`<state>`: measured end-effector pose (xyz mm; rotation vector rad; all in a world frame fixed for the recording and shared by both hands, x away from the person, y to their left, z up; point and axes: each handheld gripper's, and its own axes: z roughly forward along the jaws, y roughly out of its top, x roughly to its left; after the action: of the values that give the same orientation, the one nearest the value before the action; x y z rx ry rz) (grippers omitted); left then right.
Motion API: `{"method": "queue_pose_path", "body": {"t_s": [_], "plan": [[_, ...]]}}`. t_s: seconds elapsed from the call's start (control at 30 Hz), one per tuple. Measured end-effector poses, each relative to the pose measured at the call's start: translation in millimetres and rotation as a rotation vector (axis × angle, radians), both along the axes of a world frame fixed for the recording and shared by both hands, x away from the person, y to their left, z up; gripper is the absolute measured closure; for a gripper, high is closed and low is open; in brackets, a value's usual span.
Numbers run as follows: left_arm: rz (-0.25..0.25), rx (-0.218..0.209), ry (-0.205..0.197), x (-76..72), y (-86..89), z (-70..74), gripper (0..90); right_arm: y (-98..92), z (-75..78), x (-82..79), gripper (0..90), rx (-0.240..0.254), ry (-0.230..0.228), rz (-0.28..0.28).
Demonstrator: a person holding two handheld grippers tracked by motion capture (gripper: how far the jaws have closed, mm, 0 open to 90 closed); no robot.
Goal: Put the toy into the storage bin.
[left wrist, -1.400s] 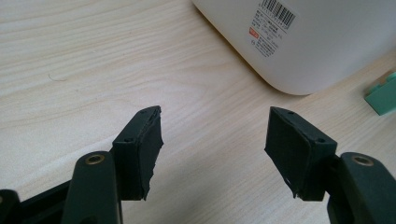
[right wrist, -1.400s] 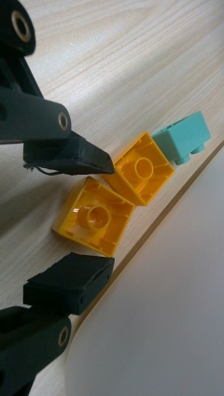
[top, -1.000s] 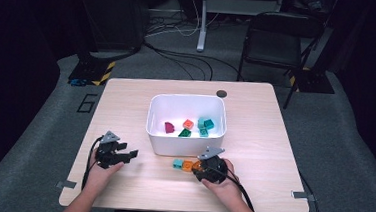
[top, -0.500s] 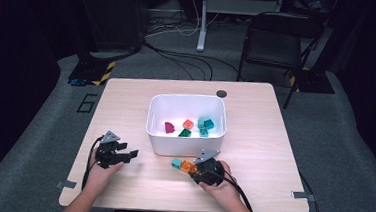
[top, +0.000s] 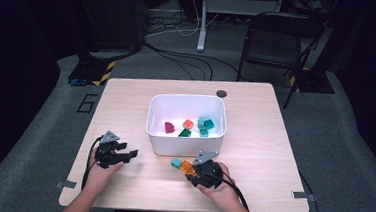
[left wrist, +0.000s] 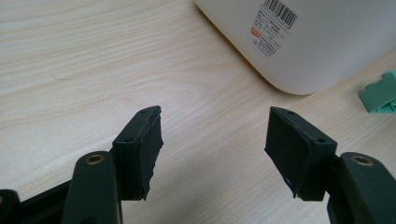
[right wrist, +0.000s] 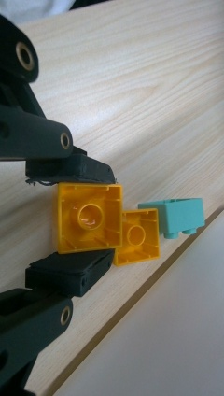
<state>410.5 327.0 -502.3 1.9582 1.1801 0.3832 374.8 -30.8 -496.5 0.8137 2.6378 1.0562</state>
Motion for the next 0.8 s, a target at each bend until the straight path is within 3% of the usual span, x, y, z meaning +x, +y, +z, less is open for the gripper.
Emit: {"method": "queue_pose_path", "body": {"t_s": [0.27,0.8], "plan": [[0.001,0.0,0.003,0.2,-0.5,-0.3,36.0,-0.5,10.6,-4.6,58.2,0.016,0.013,0.017],[0.003,0.0,0.006,0.3,-0.4,-0.6,36.0,0.3,53.3,-9.4,58.2,0.021,0.005,0.071]]}}
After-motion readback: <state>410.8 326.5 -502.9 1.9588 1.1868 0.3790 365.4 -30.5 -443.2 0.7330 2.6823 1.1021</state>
